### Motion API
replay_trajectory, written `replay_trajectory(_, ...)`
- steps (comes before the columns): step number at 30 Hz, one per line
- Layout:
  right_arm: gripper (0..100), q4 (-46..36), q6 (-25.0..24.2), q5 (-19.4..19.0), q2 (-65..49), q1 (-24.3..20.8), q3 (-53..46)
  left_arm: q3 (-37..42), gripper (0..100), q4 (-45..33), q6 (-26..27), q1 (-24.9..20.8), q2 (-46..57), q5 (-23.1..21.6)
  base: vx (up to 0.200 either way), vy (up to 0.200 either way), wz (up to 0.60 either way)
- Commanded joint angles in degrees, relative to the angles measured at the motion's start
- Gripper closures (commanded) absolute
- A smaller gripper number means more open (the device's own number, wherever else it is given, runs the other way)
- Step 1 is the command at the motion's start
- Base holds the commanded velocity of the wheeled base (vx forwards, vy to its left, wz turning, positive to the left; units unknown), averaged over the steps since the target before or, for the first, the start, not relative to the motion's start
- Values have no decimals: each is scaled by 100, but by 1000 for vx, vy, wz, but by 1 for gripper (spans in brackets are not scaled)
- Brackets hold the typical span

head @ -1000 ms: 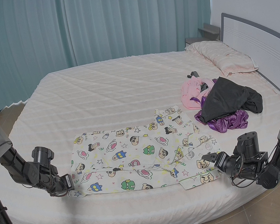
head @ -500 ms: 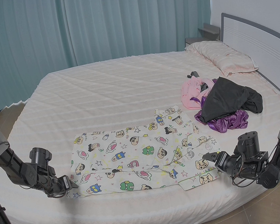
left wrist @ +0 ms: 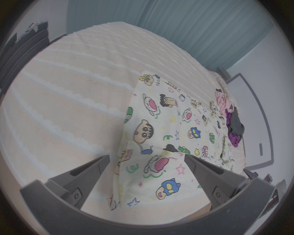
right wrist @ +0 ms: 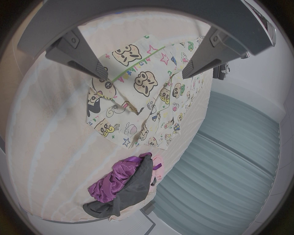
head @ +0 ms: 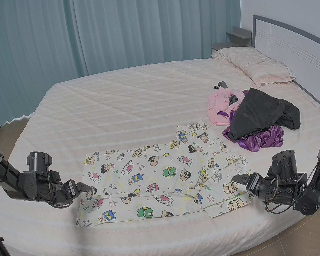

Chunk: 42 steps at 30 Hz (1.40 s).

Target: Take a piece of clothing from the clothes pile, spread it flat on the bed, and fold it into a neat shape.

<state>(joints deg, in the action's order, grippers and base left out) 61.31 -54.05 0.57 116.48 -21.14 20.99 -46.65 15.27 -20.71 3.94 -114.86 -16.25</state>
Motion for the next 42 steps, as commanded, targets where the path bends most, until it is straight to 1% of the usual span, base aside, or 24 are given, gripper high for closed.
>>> replay_trajectory(1, 0, 4, 0, 4, 6, -4, -7, -195, 0, 28, 50, -7, -388, -265, 0, 0, 0)
replay_trajectory(3, 0, 4, 0, 4, 6, 4, -7, -257, 0, 63, 76, -7, -520, -265, 0, 0, 0)
replay_trajectory(7, 0, 4, 9, 4, 6, 4, -7, -283, 0, 424, 190, 2, -836, -335, 0, 0, 0)
replay_trajectory(11, 0, 4, 9, 4, 6, 4, 1, -186, 0, 740, 190, 2, -915, -713, 0, 0, 0)
replay_trajectory(18, 0, 4, 0, -5, 6, 22, 1, -248, 0, 793, 225, -7, -1091, -713, 0, 0, 0)
replay_trajectory(26, 0, 4, 0, -5, 6, 48, 10, -248, 0, 793, 217, -7, -1056, -730, 0, 0, 0)
replay_trajectory(27, 0, 4, 0, 4, 6, 66, 10, -248, 100, 793, 208, -7, -1047, -730, 0, 0, 0)
replay_trajectory(30, 0, 4, 26, 4, -3, 171, 28, -248, 100, 793, 190, -7, -1056, -722, 0, 0, 0)
replay_trajectory(32, 0, 4, 132, -5, -3, 268, 54, -221, 100, 793, 190, 11, -1047, -722, 0, 0, 0)
replay_trajectory(33, 0, 4, 299, -40, 15, 382, 72, -204, 100, 784, 190, 28, -1047, -730, 0, 0, 0)
replay_trajectory(34, 0, 4, 299, -40, 15, 382, 72, -204, 100, 784, 190, 28, -1047, -730, 0, 0, 0)
replay_trajectory(35, 0, -5, 501, -163, 68, 505, 124, -195, 100, 784, 164, 46, -1030, -730, 0, 0, 0)
replay_trajectory(36, 0, -5, 563, -286, 94, 567, 177, -195, 100, 784, 155, 54, -1021, -722, 0, 0, 0)
replay_trajectory(37, 0, -5, 563, -286, 94, 567, 177, -195, 100, 784, 155, 54, -1021, -722, 0, 0, 0)
replay_trajectory(39, 0, -84, 800, -716, 120, 875, 379, -160, 100, 775, 146, 72, -907, -704, 0, 0, 0)
replay_trajectory(42, 0, -216, 1318, -1156, 217, 1147, 555, -72, 100, 775, 120, 72, -678, -704, 0, 0, 0)
